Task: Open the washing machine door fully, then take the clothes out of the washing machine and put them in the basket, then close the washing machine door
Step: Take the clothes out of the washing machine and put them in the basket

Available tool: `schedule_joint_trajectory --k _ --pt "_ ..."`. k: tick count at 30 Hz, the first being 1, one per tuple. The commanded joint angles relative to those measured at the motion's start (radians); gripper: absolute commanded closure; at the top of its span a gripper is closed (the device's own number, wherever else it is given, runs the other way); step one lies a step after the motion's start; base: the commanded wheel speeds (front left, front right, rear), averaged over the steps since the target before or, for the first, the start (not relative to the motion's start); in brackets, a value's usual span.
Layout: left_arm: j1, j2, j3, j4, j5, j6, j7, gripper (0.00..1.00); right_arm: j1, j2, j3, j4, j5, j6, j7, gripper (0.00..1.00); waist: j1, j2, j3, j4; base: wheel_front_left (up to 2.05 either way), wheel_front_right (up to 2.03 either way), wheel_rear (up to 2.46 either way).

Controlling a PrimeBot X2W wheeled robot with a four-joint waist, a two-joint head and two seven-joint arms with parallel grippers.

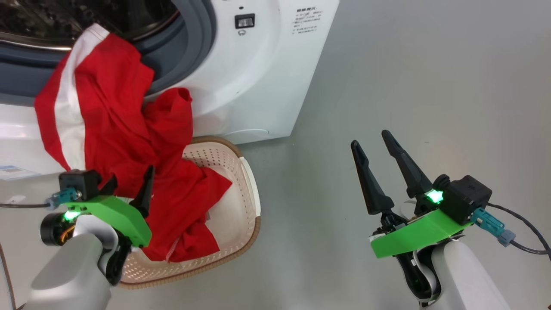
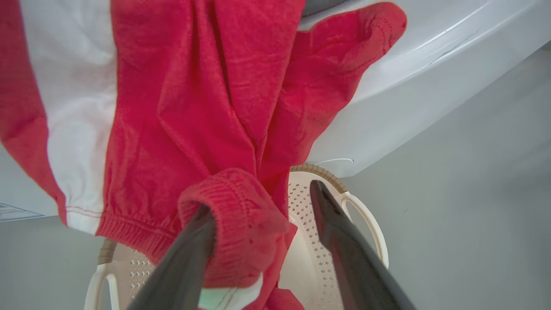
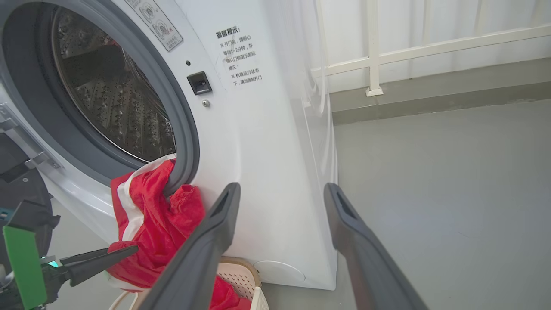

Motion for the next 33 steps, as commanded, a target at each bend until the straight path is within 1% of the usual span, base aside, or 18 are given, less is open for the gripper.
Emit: schedule_joint_trajectory --k 1,13,15,21,29,33 --pt "0.011 0.04 0.03 -0.017 0.003 -0.003 -0.009 0.0 0.004 0.011 0.018 -0.02 -0.004 0.002 -0.005 0.0 0.0 0.0 -0.011 0.006 0.0 0.0 0.0" --pt "0.098 0.055 0.047 -0.101 0.024 -0.003 -0.009 0.0 0.025 0.011 0.011 -0.003 -0.006 0.002 -0.005 0.0 0.0 0.0 -0.061 0.033 0.0 0.0 0.0" --pt "0.123 0.062 0.071 -0.136 0.031 -0.003 -0.009 0.0 0.031 0.011 0.01 0.001 -0.006 0.002 -0.005 0.0 0.0 0.0 -0.076 0.039 0.0 0.0 0.0" --pt "0.191 0.08 0.186 -0.24 0.073 -0.003 -0.009 0.0 0.039 0.011 0.005 0.001 -0.006 0.002 -0.005 0.0 0.0 0.0 -0.091 0.05 0.0 0.0 0.0" --pt "0.29 0.098 0.355 -0.399 0.18 -0.003 -0.009 0.0 0.044 0.011 -0.01 -0.013 -0.01 0.002 -0.005 0.0 0.0 0.0 -0.084 0.066 0.0 0.0 0.0" --pt "0.344 0.093 0.438 -0.467 0.208 -0.003 -0.009 0.0 0.043 0.011 -0.013 -0.017 -0.01 0.002 -0.005 0.0 0.0 0.0 -0.08 0.068 0.0 0.0 0.0"
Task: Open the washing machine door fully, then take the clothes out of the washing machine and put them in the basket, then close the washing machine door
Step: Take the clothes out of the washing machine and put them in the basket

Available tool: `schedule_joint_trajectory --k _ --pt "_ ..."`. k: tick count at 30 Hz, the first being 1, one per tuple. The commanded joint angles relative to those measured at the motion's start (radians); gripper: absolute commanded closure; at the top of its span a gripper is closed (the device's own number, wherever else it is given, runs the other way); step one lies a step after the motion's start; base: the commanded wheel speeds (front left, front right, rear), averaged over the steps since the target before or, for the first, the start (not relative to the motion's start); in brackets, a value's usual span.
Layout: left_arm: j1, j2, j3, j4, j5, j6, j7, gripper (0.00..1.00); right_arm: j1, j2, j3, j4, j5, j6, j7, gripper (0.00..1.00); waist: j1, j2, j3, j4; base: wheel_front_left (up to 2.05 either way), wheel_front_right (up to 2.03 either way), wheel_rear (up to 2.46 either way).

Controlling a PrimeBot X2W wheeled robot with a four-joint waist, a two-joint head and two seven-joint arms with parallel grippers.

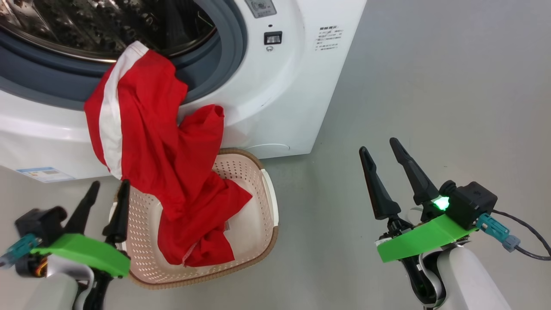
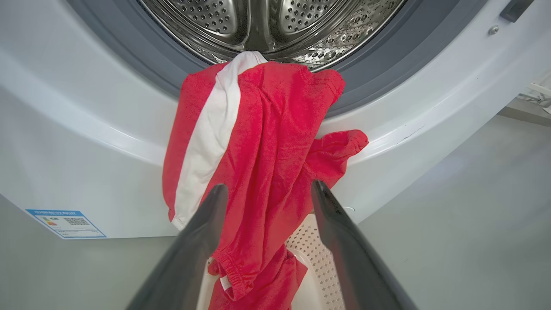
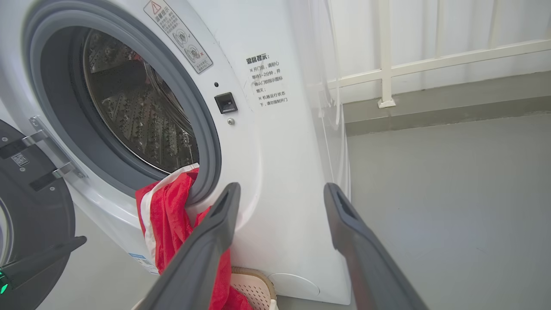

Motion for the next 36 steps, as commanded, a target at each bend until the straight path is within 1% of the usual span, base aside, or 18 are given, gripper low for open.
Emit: schedule_joint_trajectory --k 1,2,6,10,15,21,29,36 --pt "0.029 0.035 0.076 -0.053 0.02 -0.003 -0.009 0.0 0.016 0.011 0.016 -0.03 -0.01 0.002 -0.005 0.0 0.0 0.0 0.002 0.0 0.0 0.0 0.0" --pt "0.029 0.035 0.076 -0.053 0.02 -0.003 -0.009 0.0 0.016 0.011 0.016 -0.03 -0.01 0.002 -0.005 0.0 0.0 0.0 0.002 0.0 0.0 0.0 0.0" --pt "0.082 0.035 0.135 -0.105 0.049 -0.003 -0.009 0.0 0.017 0.011 0.012 -0.033 -0.011 0.002 -0.005 0.0 0.0 0.0 0.006 0.0 0.0 0.0 0.0" --pt "0.117 0.022 0.183 -0.139 0.063 -0.003 -0.009 0.0 0.018 0.011 0.008 -0.035 -0.01 0.002 -0.005 0.0 0.0 0.0 0.007 0.002 0.0 0.0 0.0" --pt "0.14 0.007 0.213 -0.166 0.078 -0.003 -0.009 0.0 0.02 0.011 0.009 -0.034 -0.012 0.002 -0.005 0.0 0.0 0.0 0.007 0.004 0.0 0.0 0.0" --pt "0.147 0.001 0.226 -0.183 0.097 -0.003 -0.009 0.0 0.018 0.011 0.009 -0.033 -0.012 0.002 -0.005 0.0 0.0 0.0 0.007 0.003 0.0 0.0 0.0" --pt "0.149 -0.001 0.229 -0.189 0.093 -0.003 -0.009 0.0 0.015 0.011 0.01 -0.031 -0.009 0.002 -0.005 0.0 0.0 0.0 0.01 0.002 0.0 0.0 0.0" --pt "0.115 0.012 0.197 -0.165 0.084 -0.003 -0.009 0.0 0.007 0.011 0.009 -0.029 -0.011 0.002 -0.005 0.0 0.0 0.0 0.023 0.001 0.0 0.0 0.0"
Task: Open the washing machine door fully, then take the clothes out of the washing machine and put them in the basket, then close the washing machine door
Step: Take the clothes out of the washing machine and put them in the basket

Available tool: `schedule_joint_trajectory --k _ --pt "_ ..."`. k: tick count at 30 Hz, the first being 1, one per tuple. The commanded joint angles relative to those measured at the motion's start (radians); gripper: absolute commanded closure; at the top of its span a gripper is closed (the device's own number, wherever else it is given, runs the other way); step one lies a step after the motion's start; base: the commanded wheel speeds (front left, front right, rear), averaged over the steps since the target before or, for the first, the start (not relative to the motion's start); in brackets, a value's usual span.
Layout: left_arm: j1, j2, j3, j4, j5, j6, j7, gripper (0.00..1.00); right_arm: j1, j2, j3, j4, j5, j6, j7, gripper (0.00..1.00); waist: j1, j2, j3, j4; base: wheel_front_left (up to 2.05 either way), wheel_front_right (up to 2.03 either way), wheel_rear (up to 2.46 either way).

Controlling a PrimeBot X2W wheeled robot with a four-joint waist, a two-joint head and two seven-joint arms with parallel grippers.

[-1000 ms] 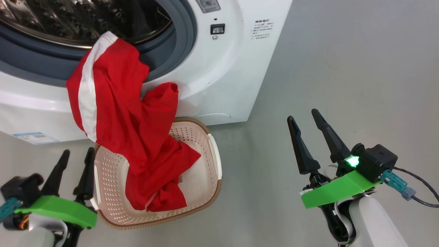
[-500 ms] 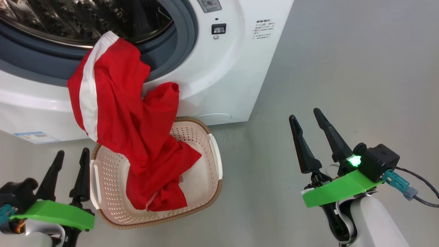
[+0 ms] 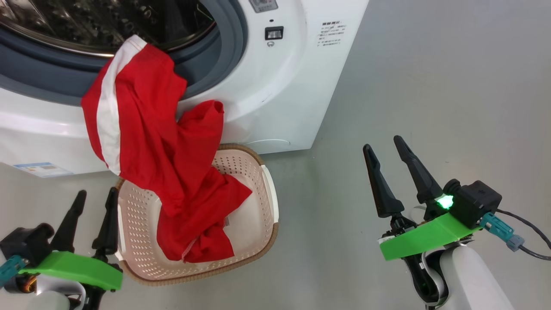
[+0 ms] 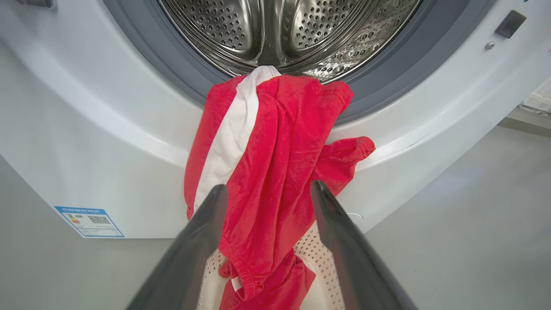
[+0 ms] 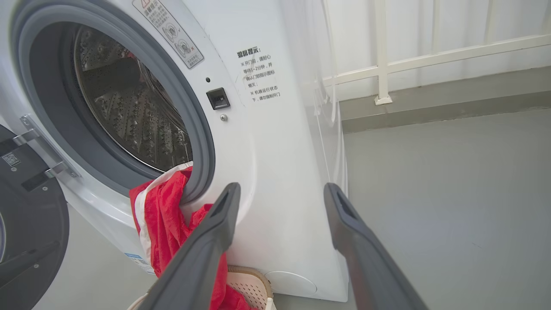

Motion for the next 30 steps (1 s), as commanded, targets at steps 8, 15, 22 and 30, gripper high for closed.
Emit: schedule_joint_trajectory --k 8,15,22,30 --pt "-0.167 0.043 -0.056 0.155 -0.05 -0.003 0.0 0.0 -0.009 0.011 0.029 -0.023 -0.013 0.002 -0.005 0.0 0.0 0.0 0.029 -0.013 0.0 0.0 0.0" --pt "-0.319 0.038 -0.106 0.334 -0.059 -0.003 0.005 0.0 -0.022 0.011 0.038 -0.032 -0.008 0.002 -0.005 0.0 0.0 0.0 0.065 -0.04 0.0 0.0 0.0" --pt "-0.47 0.038 -0.133 0.535 -0.079 -0.003 0.014 0.0 -0.032 0.011 0.043 -0.049 0.0 0.002 -0.005 0.0 0.0 0.0 0.109 -0.074 0.0 0.0 0.0" --pt "-0.603 0.043 -0.16 0.712 -0.081 -0.003 0.019 0.0 -0.04 0.011 0.048 -0.069 0.004 0.002 -0.005 0.0 0.0 0.0 0.159 -0.095 0.0 0.0 0.0"
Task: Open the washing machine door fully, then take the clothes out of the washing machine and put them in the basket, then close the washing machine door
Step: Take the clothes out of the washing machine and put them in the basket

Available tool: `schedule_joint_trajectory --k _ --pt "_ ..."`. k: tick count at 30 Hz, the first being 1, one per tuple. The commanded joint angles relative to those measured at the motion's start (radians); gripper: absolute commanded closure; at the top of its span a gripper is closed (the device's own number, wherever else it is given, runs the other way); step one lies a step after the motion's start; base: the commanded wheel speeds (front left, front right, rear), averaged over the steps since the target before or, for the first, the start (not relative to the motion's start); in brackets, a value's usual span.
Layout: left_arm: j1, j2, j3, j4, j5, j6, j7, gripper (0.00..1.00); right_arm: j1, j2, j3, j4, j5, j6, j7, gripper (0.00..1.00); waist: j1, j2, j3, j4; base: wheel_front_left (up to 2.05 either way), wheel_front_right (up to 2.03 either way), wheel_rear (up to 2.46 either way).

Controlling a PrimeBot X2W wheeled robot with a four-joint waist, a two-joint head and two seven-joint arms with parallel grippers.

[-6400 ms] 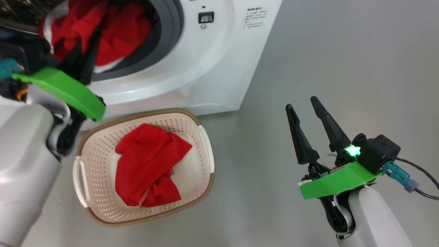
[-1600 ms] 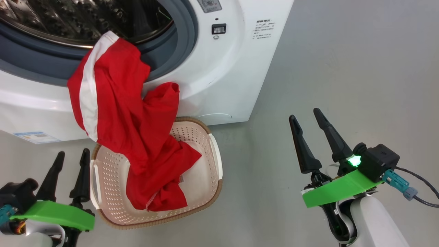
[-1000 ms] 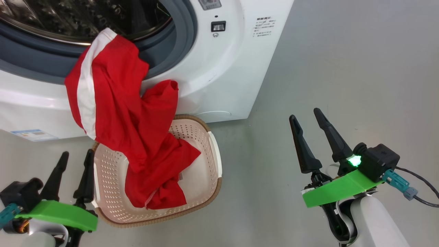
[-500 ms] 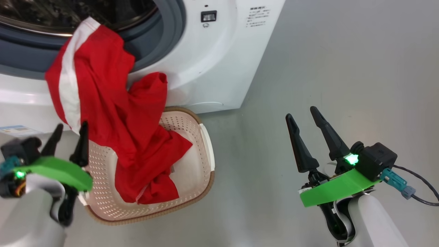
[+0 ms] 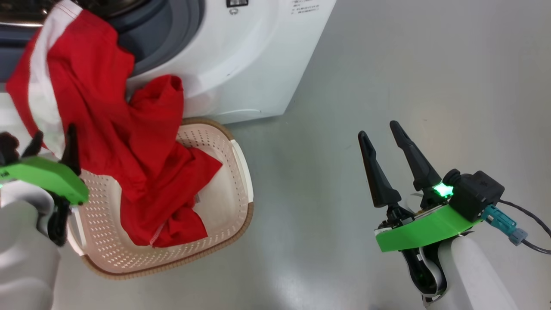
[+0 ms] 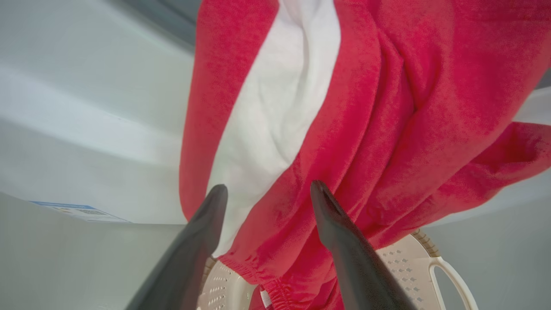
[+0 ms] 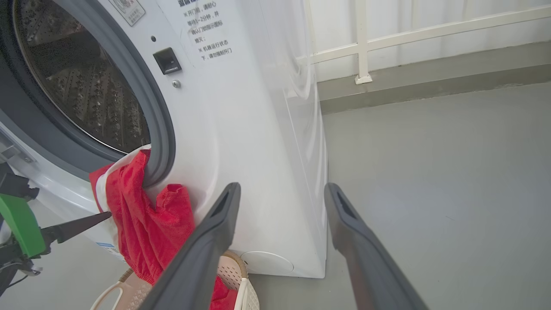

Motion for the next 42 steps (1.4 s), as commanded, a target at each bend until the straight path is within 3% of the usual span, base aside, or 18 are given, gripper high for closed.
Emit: schedule_joint_trajectory --k 1,7,16,17,18,19,30,42 --pt "-0.027 0.047 0.017 0.0 -0.012 -0.003 -0.003 0.0 -0.012 0.011 0.028 -0.029 0.002 0.002 -0.005 0.0 0.0 0.0 0.02 -0.01 0.0 0.0 0.0" --pt "-0.117 0.069 -0.015 0.062 -0.014 -0.003 -0.003 0.0 -0.031 0.011 0.03 -0.044 0.002 0.002 -0.005 0.0 0.0 0.0 0.061 -0.021 0.0 0.0 0.0" --pt "-0.158 0.089 -0.058 0.046 -0.021 -0.003 -0.025 0.02 -0.032 0.011 0.023 -0.05 0.005 0.002 -0.005 0.0 0.0 0.0 0.078 -0.029 0.0 0.0 0.0" --pt "-0.158 0.091 -0.06 0.041 -0.024 -0.003 -0.026 0.47 -0.032 0.011 0.022 -0.05 0.005 0.002 -0.005 0.0 0.0 0.0 0.077 -0.029 0.0 0.0 0.0" --pt "-0.157 0.091 -0.064 0.037 -0.028 -0.003 -0.027 0.82 -0.032 0.011 0.021 -0.049 0.005 0.002 -0.005 0.0 0.0 0.0 0.076 -0.028 0.0 0.0 0.0" --pt "-0.155 0.091 -0.068 0.033 -0.03 -0.003 -0.028 1.0 -0.032 0.011 0.02 -0.049 0.005 0.002 -0.005 0.0 0.0 0.0 0.075 -0.027 0.0 0.0 0.0" --pt "-0.096 0.064 -0.12 -0.036 -0.087 -0.003 -0.031 1.0 -0.031 0.011 0.02 -0.027 0.006 0.002 -0.005 0.0 0.0 0.0 0.03 -0.001 0.0 0.0 0.0" --pt "0.087 0.073 -0.106 -0.34 -0.075 -0.003 -0.032 1.0 -0.013 0.011 0.021 0.004 0.01 0.002 -0.005 0.0 0.0 0.0 -0.043 0.039 0.0 0.0 0.0"
